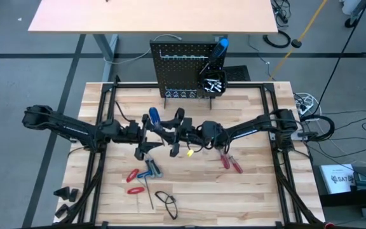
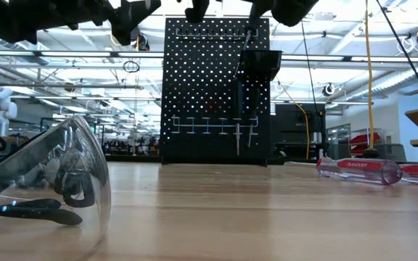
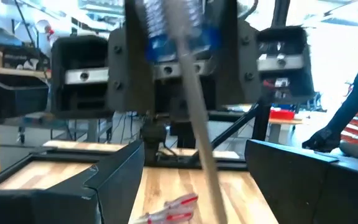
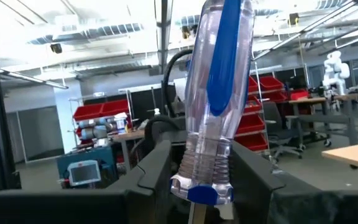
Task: Hang tools onto peg board
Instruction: Hang the transparent screwdriver on the pegboard
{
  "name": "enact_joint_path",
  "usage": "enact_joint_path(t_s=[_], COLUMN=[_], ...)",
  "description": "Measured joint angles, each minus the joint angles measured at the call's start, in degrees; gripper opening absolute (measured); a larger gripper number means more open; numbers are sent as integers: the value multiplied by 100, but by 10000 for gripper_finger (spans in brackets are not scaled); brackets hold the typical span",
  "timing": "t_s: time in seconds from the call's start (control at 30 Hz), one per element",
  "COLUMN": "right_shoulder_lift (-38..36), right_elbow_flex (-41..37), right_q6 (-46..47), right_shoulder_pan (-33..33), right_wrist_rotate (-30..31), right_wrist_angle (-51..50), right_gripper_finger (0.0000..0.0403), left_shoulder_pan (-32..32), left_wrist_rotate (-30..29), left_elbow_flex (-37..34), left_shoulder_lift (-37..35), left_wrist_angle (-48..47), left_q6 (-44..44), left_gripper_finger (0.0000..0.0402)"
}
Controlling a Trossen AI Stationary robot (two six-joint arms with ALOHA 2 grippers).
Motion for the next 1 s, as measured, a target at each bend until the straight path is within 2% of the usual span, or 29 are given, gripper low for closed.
enact_joint_path(t_s=[0.1,0.2,0.37,0.57,0.7,1.0], right_shoulder_lift=[52,51,49,49,45,-22], right_elbow_flex=[0,0,0,0,0,0], right_q6=[-46,-190,-219,-284,-467,-550], right_shoulder_pan=[-4,-2,0,-9,-4,2], right_wrist_rotate=[19,21,20,38,20,5], right_wrist_angle=[80,144,170,161,102,-306], right_gripper_finger=[117,117,117,117,119,271], left_shoulder_pan=[0,0,0,0,-2,0], left_wrist_rotate=[70,116,101,-127,-178,-251], left_elbow_flex=[0,-1,0,-1,-1,-1], left_shoulder_lift=[0,-3,-1,-3,-3,-8], left_wrist_angle=[-2,4,7,4,-15,-70], left_q6=[4,18,115,106,80,206], left_gripper_finger=[282,258,168,28,19,13])
